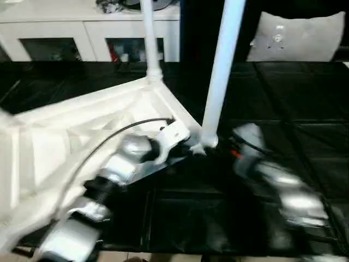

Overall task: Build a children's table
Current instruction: Rotate leg to tighten

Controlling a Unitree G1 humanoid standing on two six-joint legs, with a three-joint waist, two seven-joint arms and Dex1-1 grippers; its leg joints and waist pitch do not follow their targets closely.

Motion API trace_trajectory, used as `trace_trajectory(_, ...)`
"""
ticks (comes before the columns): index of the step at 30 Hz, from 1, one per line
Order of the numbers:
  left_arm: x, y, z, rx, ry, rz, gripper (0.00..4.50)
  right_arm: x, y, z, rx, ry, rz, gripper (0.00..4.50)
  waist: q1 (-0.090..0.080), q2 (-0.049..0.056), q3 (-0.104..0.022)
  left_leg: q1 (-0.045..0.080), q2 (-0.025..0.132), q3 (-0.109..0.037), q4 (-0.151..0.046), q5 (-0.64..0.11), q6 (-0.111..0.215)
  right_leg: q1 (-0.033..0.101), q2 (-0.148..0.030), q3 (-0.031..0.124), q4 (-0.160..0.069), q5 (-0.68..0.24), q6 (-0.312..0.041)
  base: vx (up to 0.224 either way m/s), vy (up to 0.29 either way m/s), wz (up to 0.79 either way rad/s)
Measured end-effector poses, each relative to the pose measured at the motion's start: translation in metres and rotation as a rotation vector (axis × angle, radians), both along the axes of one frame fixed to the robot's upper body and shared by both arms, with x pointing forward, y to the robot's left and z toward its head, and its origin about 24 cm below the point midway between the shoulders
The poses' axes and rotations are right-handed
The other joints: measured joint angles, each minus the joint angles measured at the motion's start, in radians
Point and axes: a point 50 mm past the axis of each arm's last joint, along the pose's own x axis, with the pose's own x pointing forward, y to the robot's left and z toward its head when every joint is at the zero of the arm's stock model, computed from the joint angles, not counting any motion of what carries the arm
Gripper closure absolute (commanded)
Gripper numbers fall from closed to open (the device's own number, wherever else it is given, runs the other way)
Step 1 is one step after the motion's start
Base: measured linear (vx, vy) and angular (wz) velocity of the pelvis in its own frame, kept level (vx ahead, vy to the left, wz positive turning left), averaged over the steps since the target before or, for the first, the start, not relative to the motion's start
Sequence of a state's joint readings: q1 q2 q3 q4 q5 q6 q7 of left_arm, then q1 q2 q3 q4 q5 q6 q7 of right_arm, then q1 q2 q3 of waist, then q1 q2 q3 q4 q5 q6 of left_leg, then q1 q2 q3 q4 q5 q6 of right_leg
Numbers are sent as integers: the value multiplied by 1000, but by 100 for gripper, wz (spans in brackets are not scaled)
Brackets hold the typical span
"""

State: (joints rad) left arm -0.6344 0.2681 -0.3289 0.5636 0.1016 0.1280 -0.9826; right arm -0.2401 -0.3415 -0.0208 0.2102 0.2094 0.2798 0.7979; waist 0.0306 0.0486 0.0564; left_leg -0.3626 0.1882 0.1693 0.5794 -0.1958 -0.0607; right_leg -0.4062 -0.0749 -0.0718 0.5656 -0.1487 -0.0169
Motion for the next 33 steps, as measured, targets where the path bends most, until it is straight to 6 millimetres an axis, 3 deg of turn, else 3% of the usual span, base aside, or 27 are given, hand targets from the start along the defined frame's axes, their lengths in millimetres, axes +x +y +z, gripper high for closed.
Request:
trace_trajectory(5,-4,16,0,44,16,-112,450,-6,-8,7,-11,7,147,44,12,1,-1,4,1,1,7,-3,-6,0,-1,0,11,-3,1,0,0,0)
trace_trajectory(9,-14,24,0,53,97,-301,450,-13,-20,18,-38,44,359,44,32,2,-1,7,1,3,12,-3,-6,2,-2,2,11,-4,2,0,0,0)
trace_trajectory(12,-18,33,0,80,127,-373,450,-15,-14,21,-31,60,480,44,34,1,-1,10,2,3,12,-3,-6,3,-2,2,13,-4,2,0,0,0)
trace_trajectory(21,-27,30,1,99,166,-520,450,-13,20,22,6,79,701,133,67,1,-1,9,2,4,12,-3,-7,3,-3,2,13,-3,1,0,0,0)
trace_trajectory(33,-29,27,2,107,169,-555,450,-13,37,14,40,137,805,220,74,-1,-1,7,2,3,12,-3,-7,2,-3,2,13,-3,2,0,0,0)
